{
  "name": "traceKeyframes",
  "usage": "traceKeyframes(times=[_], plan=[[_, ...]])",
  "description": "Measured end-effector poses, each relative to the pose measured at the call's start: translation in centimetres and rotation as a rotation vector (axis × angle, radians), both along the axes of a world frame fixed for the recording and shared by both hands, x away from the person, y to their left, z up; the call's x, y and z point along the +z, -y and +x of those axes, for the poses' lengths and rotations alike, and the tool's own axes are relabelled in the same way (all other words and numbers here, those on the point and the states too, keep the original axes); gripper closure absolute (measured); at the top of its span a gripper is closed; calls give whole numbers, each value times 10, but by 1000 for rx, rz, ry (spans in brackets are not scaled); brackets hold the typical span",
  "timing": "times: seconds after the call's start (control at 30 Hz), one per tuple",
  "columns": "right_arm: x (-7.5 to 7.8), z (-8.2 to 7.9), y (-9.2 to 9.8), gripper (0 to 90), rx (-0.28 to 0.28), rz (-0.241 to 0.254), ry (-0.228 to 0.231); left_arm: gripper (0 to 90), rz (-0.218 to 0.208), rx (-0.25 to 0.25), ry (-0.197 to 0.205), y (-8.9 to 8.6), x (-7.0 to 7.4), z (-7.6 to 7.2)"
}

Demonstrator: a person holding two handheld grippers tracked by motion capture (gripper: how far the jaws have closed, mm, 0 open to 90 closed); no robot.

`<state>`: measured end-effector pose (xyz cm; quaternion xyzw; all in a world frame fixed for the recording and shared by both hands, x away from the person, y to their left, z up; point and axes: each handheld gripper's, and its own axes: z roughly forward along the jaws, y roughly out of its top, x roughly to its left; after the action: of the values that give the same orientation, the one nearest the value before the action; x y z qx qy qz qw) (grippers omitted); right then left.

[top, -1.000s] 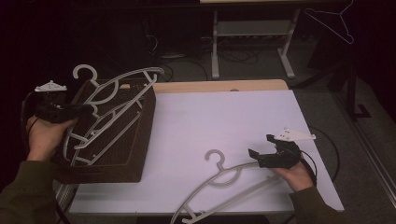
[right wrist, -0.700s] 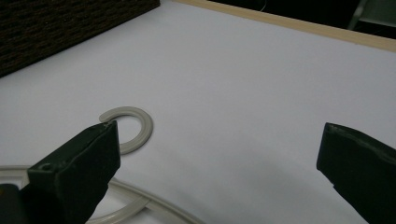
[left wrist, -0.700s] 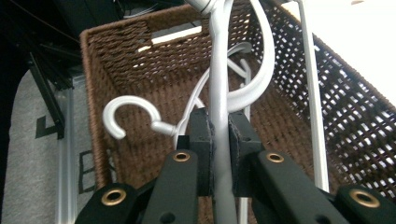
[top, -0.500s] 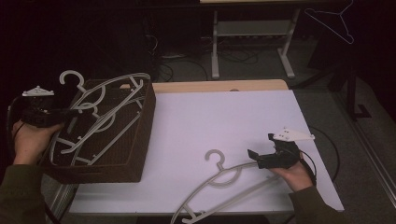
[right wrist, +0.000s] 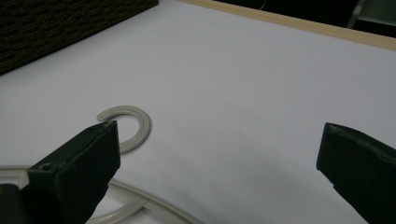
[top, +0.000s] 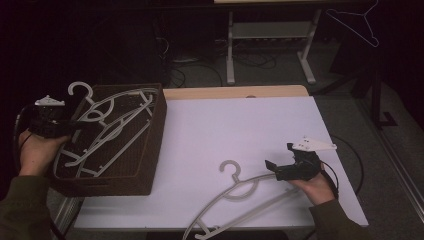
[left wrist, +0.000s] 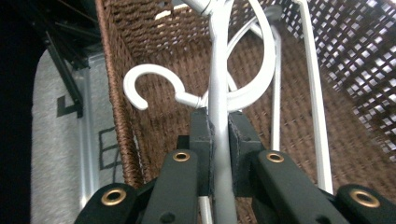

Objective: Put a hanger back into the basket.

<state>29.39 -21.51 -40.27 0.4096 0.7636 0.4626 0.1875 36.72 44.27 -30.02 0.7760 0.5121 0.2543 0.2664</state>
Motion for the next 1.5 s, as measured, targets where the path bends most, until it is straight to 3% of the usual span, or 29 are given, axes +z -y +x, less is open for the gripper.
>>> traceKeyframes(times=[0.3,0.6,1.07,1.1,1.2,1.3,1.5], plan=[[0,0,1,0,0,1,2,823,24,-3,-39,7,-21,9],[0,0,0,0,-1,1,-5,822,2,9,-61,3,-36,10],[0,0,0,0,0,0,-4,813,27,27,-159,5,-60,11],[0,1,0,0,3,-3,3,805,22,25,-160,5,-59,11],[0,0,0,0,-1,1,-1,638,22,33,-139,6,-57,11],[0,0,0,0,-1,2,1,550,14,34,-113,8,-53,10],[1,0,0,0,1,2,4,437,-58,-15,-54,17,-42,8]])
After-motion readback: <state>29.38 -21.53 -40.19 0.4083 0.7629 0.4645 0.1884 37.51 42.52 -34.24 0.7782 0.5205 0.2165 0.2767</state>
